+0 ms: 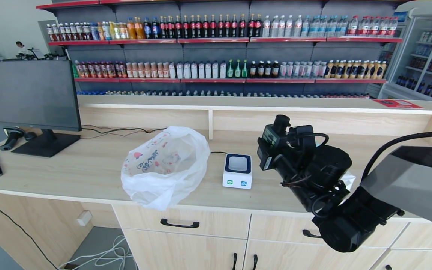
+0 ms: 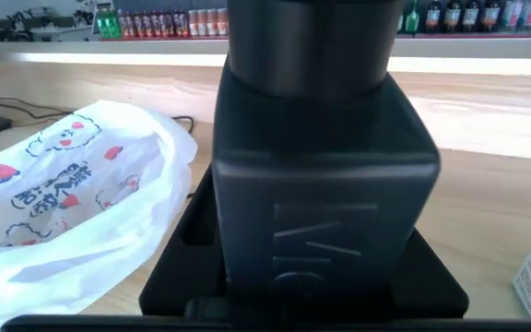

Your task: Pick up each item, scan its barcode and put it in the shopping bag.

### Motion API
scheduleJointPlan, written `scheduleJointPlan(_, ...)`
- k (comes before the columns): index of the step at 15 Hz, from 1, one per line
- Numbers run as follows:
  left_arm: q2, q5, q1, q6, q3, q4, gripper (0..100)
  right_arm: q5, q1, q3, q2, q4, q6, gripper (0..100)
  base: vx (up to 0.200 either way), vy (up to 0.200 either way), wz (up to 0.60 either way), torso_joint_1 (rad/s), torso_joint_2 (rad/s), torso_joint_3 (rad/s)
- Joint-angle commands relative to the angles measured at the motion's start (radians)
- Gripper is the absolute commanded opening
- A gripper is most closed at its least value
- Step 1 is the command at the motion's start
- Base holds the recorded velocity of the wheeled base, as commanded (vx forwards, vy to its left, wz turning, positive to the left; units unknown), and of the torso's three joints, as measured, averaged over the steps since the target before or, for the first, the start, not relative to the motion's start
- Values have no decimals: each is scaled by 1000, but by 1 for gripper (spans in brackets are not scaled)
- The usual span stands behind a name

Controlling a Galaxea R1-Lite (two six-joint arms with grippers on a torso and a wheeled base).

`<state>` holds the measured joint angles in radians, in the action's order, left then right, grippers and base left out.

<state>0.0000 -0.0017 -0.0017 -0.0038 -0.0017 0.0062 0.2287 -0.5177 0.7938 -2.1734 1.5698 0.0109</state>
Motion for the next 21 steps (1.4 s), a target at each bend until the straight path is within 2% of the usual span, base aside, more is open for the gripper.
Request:
scheduleJointPlan(1, 0, 0, 0, -1, 0, 0, 100, 0, -5, -59, 83, 1, 0, 0, 0, 0, 0, 0, 0, 0)
scheduleJointPlan(12, 0, 0, 0, -1, 0, 0, 100, 0, -56, -288, 363, 1, -8, 0, 0, 0, 0, 0, 0, 0)
scheduleJointPlan(21, 0, 0, 0, -1, 0, 0, 100, 0, -64, -332, 400, 1, -8, 0, 0, 0, 0, 0, 0, 0)
